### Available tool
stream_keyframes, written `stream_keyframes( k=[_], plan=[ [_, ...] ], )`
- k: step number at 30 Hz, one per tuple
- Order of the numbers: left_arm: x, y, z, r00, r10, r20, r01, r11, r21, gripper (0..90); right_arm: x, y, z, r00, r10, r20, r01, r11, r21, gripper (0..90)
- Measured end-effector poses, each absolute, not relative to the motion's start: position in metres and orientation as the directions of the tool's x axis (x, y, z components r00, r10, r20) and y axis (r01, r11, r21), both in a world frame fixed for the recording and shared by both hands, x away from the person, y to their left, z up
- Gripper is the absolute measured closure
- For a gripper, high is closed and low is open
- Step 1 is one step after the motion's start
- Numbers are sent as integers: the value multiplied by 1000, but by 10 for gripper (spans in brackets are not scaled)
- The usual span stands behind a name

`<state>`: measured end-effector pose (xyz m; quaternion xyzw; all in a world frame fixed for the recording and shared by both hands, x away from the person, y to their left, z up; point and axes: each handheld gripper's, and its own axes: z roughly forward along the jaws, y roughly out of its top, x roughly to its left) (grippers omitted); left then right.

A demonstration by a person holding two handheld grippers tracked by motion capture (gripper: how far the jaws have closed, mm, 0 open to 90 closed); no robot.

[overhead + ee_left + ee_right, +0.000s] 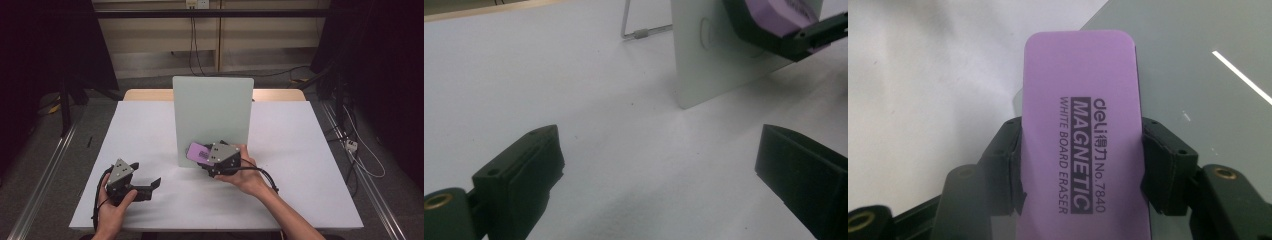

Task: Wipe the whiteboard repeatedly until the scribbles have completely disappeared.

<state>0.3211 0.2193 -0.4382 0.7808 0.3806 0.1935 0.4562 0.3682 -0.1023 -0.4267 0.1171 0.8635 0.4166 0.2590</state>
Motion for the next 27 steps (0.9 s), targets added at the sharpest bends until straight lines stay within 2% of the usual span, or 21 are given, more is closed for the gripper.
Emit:
stream_keyframes(
  k=[5, 16, 21, 27],
  plan=[
    [321, 219, -438, 635, 771, -45, 418, -294, 860, 48, 364, -98, -442, -864, 376, -336, -11, 653, 757, 417],
    [321, 222, -437, 632, 773, -49, 416, -285, 864, 48, 370, -64, -447, -876, 336, -346, -47, 655, 754, 417],
    [321, 222, -437, 635, 771, -48, 414, -287, 864, 48, 375, -67, -431, -857, 373, -357, -51, 627, 777, 417],
    [320, 222, -437, 636, 770, -49, 413, -286, 865, 48, 381, -92, -402, -817, 443, -369, -49, 584, 810, 417]
  ],
)
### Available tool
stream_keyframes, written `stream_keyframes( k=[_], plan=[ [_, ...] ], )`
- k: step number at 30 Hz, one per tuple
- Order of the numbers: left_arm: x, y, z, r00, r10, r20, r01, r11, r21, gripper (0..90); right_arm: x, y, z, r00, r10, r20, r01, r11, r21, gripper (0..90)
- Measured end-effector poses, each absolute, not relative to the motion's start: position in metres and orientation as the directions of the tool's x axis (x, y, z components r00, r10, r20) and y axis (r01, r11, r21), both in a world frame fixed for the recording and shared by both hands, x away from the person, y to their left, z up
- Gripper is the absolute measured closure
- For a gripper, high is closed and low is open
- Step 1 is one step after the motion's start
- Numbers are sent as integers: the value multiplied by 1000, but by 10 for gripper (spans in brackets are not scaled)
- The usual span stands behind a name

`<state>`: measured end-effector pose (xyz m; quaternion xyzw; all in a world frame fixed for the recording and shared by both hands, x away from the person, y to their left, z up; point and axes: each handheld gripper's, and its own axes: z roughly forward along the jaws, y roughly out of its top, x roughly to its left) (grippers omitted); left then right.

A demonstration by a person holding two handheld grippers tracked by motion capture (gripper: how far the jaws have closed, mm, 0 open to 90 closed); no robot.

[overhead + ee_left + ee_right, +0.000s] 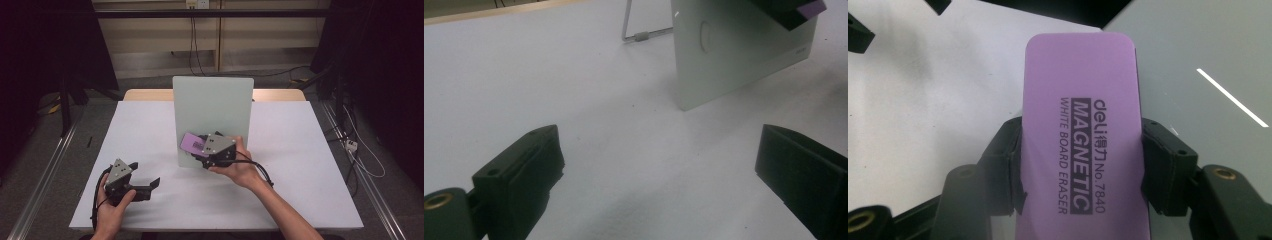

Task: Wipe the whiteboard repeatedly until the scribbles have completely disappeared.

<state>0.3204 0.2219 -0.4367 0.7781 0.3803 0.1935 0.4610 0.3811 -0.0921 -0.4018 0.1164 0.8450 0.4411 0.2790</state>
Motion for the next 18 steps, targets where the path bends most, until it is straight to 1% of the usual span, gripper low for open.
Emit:
stream_keyframes(
  k=[4, 8, 15, 18],
  plan=[
    [321, 221, -437, 636, 770, -47, 414, -290, 863, 48, 377, -102, -405, -810, 448, -378, -44, 597, 801, 417],
    [321, 220, -437, 637, 769, -44, 414, -294, 862, 48, 372, -102, -415, -819, 446, -361, -23, 604, 797, 417],
    [321, 220, -437, 639, 768, -44, 412, -293, 863, 48, 368, -75, -440, -859, 366, -359, -36, 655, 754, 417],
    [321, 221, -437, 638, 769, -42, 410, -294, 864, 48, 368, -64, -446, -871, 350, -344, -31, 661, 750, 417]
  ],
)
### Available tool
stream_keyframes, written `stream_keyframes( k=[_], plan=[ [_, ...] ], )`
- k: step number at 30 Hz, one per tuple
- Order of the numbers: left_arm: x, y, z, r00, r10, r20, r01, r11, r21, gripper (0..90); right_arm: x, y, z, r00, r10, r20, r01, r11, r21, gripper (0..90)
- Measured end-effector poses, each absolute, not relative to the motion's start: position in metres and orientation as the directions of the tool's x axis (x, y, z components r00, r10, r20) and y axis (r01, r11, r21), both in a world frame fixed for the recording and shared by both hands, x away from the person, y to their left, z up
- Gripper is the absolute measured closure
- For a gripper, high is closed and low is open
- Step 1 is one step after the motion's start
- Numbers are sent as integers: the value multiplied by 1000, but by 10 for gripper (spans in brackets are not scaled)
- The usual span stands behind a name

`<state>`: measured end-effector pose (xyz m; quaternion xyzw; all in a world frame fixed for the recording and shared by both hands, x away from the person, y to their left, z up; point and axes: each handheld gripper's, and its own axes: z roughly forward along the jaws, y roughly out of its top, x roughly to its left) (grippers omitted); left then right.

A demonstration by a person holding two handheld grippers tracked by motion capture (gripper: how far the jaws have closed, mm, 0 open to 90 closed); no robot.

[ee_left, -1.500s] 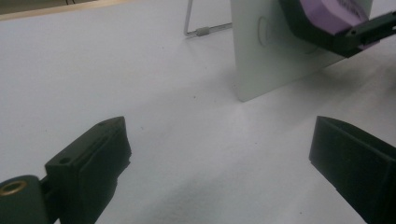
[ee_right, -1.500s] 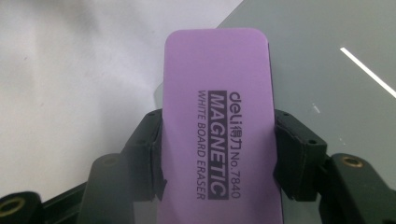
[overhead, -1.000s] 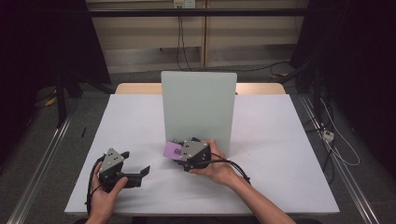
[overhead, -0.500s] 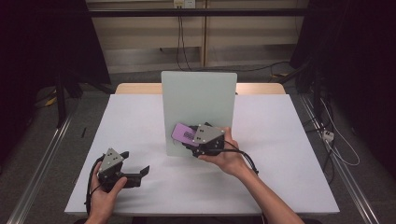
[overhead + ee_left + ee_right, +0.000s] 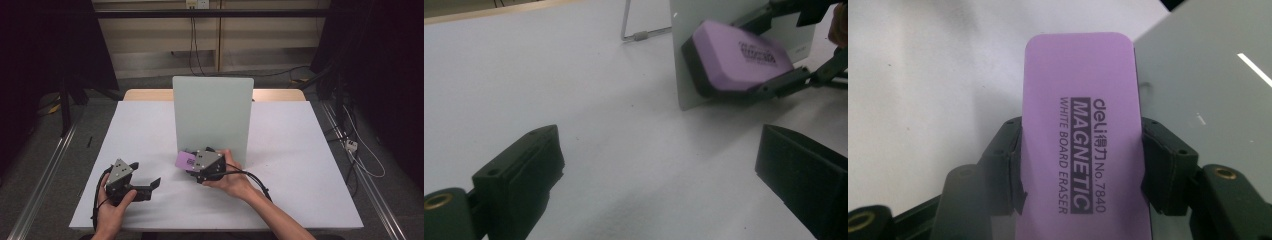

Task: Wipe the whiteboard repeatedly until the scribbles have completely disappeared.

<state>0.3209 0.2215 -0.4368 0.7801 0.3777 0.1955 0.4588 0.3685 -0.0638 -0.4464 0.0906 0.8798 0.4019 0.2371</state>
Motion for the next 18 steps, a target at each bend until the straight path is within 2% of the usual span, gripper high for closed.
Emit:
stream_keyframes(
  k=[8, 18],
  plan=[
    [321, 222, -437, 639, 768, -46, 412, -291, 863, 48, 372, -41, -448, -878, 330, -346, -42, 667, 743, 418],
    [321, 222, -437, 636, 770, -48, 413, -287, 864, 48, 386, -49, -404, -823, 431, -370, -44, 601, 798, 417]
  ],
)
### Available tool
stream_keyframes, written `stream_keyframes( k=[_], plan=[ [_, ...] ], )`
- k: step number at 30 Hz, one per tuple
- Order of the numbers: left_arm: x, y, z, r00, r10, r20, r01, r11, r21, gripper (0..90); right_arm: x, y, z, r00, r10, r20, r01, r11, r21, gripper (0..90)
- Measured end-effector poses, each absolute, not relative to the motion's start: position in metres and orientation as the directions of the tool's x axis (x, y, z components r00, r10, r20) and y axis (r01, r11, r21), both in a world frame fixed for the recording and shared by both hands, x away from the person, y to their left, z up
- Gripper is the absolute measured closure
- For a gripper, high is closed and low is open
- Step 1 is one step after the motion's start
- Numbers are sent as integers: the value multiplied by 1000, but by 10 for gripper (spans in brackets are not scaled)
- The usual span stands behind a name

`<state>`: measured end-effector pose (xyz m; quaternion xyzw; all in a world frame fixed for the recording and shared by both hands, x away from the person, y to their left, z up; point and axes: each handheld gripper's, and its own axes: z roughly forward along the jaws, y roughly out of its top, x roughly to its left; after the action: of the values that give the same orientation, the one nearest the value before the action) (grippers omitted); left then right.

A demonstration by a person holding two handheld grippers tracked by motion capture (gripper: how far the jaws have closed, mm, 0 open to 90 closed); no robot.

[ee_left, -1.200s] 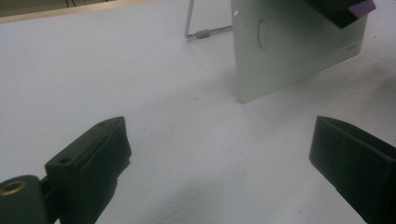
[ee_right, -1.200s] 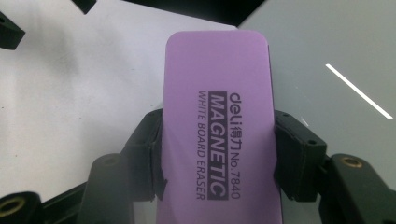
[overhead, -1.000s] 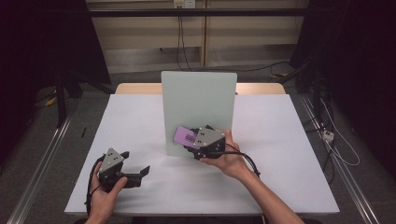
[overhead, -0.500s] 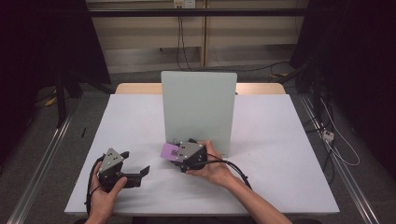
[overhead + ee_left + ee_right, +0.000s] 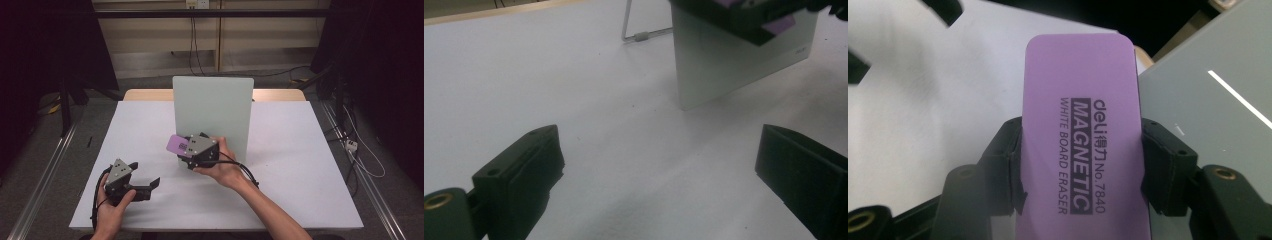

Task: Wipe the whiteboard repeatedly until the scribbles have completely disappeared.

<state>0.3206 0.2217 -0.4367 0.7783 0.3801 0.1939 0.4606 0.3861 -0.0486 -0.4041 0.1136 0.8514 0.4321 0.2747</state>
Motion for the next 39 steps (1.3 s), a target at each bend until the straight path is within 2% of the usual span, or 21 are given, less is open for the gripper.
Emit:
stream_keyframes(
  k=[6, 14, 19, 29, 39],
  plan=[
    [321, 222, -437, 638, 769, -43, 411, -292, 863, 48, 389, -40, -400, -816, 423, -395, -67, 608, 791, 418],
    [321, 223, -436, 637, 769, -47, 412, -288, 865, 48, 381, -14, -437, -865, 335, -374, -68, 660, 749, 418],
    [321, 225, -436, 632, 773, -47, 409, -282, 868, 48, 378, -14, -448, -885, 311, -348, -57, 668, 742, 418],
    [320, 227, -438, 630, 774, -58, 422, -279, 862, 48, 372, -56, -432, -842, 384, -380, -40, 657, 753, 418],
    [321, 227, -439, 627, 776, -65, 427, -273, 862, 48, 374, -110, -397, -786, 532, -315, 17, 528, 849, 418]
  ],
)
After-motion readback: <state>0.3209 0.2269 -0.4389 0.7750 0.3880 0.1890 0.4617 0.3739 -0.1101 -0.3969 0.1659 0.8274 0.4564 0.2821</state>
